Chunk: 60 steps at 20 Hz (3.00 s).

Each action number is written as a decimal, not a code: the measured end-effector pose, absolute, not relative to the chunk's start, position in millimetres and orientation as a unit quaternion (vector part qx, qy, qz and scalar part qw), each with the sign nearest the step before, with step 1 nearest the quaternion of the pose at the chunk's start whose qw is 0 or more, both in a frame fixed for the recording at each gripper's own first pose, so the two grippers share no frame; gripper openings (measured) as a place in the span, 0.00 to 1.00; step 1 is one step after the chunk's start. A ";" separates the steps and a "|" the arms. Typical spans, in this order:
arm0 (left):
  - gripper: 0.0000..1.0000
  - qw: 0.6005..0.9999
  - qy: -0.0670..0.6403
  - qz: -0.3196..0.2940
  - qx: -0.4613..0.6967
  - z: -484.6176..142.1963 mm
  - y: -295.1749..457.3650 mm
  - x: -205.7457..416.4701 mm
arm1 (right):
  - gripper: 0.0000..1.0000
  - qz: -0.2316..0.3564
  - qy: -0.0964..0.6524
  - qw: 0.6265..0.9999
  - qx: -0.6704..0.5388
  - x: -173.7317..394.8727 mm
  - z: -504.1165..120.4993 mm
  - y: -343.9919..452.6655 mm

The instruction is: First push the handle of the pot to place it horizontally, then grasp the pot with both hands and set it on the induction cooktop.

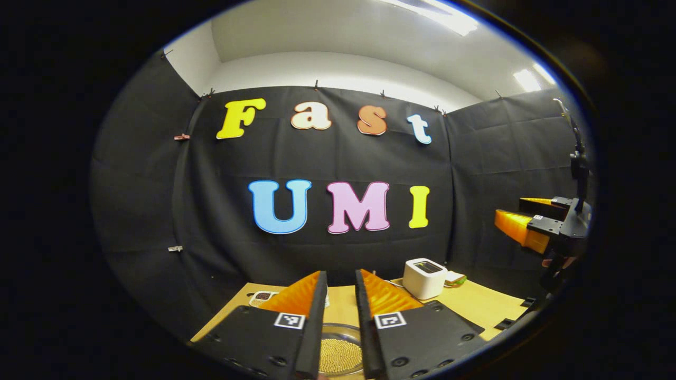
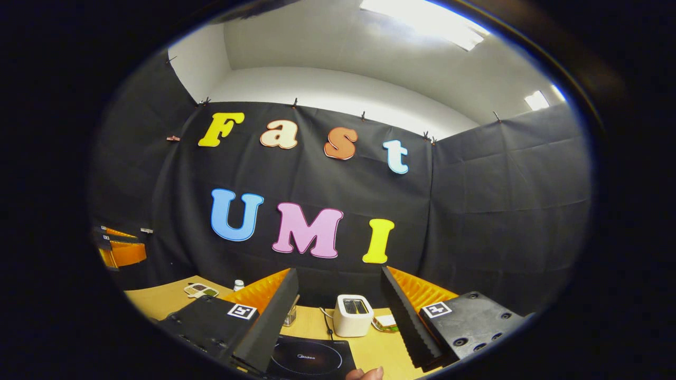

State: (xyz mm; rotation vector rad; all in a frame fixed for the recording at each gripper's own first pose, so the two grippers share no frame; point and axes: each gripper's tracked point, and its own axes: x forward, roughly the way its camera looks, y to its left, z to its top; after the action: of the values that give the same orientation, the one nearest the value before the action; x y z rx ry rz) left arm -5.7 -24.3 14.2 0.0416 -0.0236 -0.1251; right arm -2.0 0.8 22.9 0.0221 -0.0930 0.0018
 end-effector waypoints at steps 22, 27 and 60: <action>0.05 0.816 0.540 -0.207 -0.021 -275.7 -52.5 -83.3 | 0.98 -0.017 -0.022 1.000 -0.001 -13.4 2.2 -12.7; 0.05 0.768 0.606 -0.206 0.009 -325.8 -50.7 -83.0 | 0.98 -0.030 -0.013 0.999 -0.007 -17.3 -3.8 -24.0; 0.05 0.763 0.626 -0.164 0.010 -368.1 -111.3 29.5 | 0.98 -0.050 0.019 0.998 -0.021 -25.2 -26.7 -60.0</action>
State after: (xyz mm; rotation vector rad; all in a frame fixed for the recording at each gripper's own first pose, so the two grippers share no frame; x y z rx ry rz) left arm 29.5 -111.3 -368.1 0.0207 1.3610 -0.3573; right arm -25.2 -60.0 -26.7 -0.0413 0.0381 -0.1001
